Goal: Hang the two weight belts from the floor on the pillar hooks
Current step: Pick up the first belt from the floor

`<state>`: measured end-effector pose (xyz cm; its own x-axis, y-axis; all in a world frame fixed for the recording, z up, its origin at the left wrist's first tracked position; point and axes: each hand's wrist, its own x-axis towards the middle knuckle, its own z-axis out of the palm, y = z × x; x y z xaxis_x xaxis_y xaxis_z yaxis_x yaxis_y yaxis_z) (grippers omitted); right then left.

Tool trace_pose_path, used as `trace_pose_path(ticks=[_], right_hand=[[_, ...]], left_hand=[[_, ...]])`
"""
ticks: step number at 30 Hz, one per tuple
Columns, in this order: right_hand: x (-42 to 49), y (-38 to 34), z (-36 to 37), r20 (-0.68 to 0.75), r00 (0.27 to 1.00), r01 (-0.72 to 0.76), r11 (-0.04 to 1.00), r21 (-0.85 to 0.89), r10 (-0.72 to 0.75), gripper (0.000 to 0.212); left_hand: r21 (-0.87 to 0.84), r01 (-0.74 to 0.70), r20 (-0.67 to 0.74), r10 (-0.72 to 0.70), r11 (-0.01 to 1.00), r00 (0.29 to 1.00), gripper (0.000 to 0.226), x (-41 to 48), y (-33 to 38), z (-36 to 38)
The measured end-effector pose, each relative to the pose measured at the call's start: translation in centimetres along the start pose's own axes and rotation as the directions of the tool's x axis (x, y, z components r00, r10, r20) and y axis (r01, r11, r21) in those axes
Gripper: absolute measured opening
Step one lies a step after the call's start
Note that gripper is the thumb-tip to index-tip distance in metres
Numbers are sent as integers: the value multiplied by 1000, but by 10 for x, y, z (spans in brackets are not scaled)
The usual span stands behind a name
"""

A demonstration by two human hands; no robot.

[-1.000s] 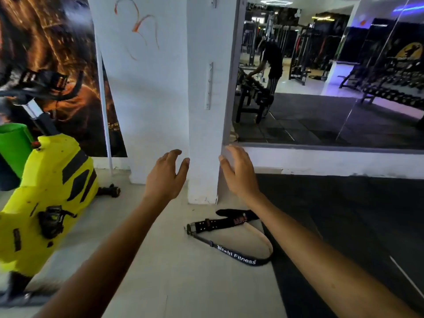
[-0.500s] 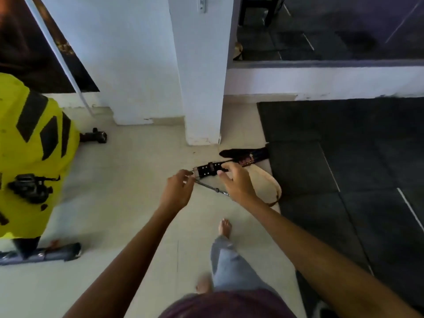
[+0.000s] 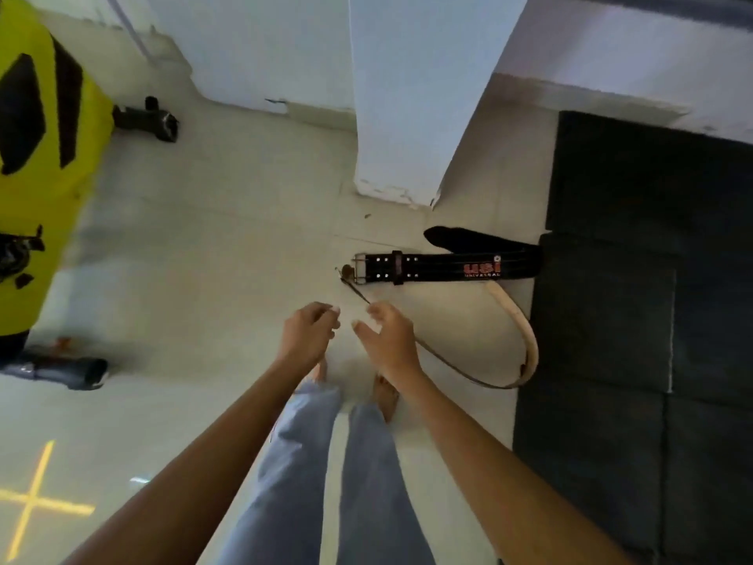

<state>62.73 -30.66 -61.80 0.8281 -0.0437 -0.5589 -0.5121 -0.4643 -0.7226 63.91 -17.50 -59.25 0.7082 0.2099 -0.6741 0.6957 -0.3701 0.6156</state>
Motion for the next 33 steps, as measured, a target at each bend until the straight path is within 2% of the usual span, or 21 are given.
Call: trace_pose_path(ticks=[4, 8, 11, 13, 17, 20, 22, 24, 27, 29, 31, 33], right_hand=[[96, 58, 30, 74, 997, -16, 997, -73, 21, 39], [195, 119, 70, 32, 998, -42, 995, -85, 45, 36], [264, 168, 112, 64, 996, -50, 978, -201, 64, 37], [301, 202, 141, 108, 992, -22, 942, -336, 62, 37], [353, 253, 194, 199, 973, 14, 827, -563, 119, 41], [388, 282, 214, 214, 962, -7, 799, -601, 170, 48], [404, 295, 217, 191, 951, -87, 802, -591, 244, 39], [407, 298, 219, 133, 943, -186, 816, -547, 304, 24], [391, 280, 219, 148, 931, -273, 905, -326, 335, 25], [369, 252, 207, 172, 920, -340, 935, -99, 353, 28], [345, 220, 187, 159, 925, -363, 925, 110, 344, 29], [321, 181, 160, 129, 938, -343, 911, 228, 321, 26]], left_hand=[[-197, 180, 82, -167, 964, 983, 22, 110, -29, 53], [-135, 140, 69, -131, 981, 989, 15, 227, -71, 98], [-90, 169, 43, -166, 981, 985, 14, 306, -114, 121], [-92, 221, 27, -219, 971, 975, 16, 349, -141, 133], [-110, 282, 2, -284, 953, 959, 23, 410, -197, 143], [-151, 324, 3, -328, 934, 945, 22, 434, -232, 152], [-172, 360, 11, -363, 917, 932, 19, 442, -250, 157], [-170, 390, -16, -398, 905, 917, 16, 445, -260, 159], [-175, 438, -43, -451, 882, 891, 26, 435, -259, 157], [-295, 471, 35, -483, 831, 875, 37, 419, -237, 151], [-374, 459, 118, -449, 806, 886, 40, 402, -207, 141], [-441, 414, 150, -389, 797, 909, 35, 382, -169, 126]])
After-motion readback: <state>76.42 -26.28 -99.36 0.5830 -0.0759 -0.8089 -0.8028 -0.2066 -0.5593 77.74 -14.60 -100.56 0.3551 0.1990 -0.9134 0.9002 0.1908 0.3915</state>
